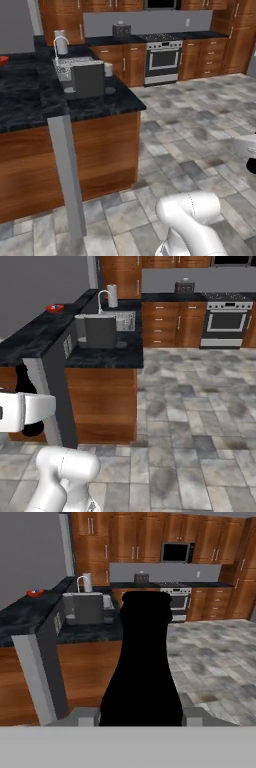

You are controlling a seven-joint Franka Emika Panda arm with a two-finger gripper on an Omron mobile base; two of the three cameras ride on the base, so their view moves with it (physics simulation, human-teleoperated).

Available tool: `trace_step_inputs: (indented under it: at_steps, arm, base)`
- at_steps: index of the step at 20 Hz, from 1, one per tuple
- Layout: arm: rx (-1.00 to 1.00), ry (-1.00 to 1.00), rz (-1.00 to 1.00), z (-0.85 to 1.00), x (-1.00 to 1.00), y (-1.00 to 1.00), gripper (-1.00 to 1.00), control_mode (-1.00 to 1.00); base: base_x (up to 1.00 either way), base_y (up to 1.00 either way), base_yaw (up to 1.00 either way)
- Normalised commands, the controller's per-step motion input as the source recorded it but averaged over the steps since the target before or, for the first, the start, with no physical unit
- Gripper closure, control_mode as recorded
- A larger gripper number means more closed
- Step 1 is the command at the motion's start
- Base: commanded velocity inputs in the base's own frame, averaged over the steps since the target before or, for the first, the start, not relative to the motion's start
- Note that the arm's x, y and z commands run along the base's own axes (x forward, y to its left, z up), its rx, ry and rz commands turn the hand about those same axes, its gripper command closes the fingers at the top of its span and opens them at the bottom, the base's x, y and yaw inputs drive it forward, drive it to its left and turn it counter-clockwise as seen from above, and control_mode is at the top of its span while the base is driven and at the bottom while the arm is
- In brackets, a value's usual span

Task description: Open the fridge, grab two sodas, and place both sodas inside the bowl with ice on the dining counter.

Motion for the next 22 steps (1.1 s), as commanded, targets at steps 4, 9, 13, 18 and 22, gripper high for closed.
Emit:
trace_step_inputs:
  at_steps: [4, 9, 13, 18, 22]
  arm:
    - [0.0, 0.0, 0.0, 0.0, 0.0, 0.0, 1.0, 1.0]
    - [0.0, 0.0, 0.0, 0.0, 0.0, 0.0, 1.0, 1.0]
    - [0.0, 0.0, 0.0, 0.0, 0.0, 0.0, 1.0, 1.0]
    - [0.0, 0.0, 0.0, 0.0, 0.0, 0.0, 1.0, 1.0]
    - [0.0, 0.0, 0.0, 0.0, 0.0, 0.0, 1.0, 1.0]
  base:
    - [0.11, 1.0, -0.1]
    - [0.16, 1.0, -0.1]
    - [0.23, 1.0, -0.11]
    - [0.32, 1.0, -0.13]
    - [0.42, 1.0, -0.14]
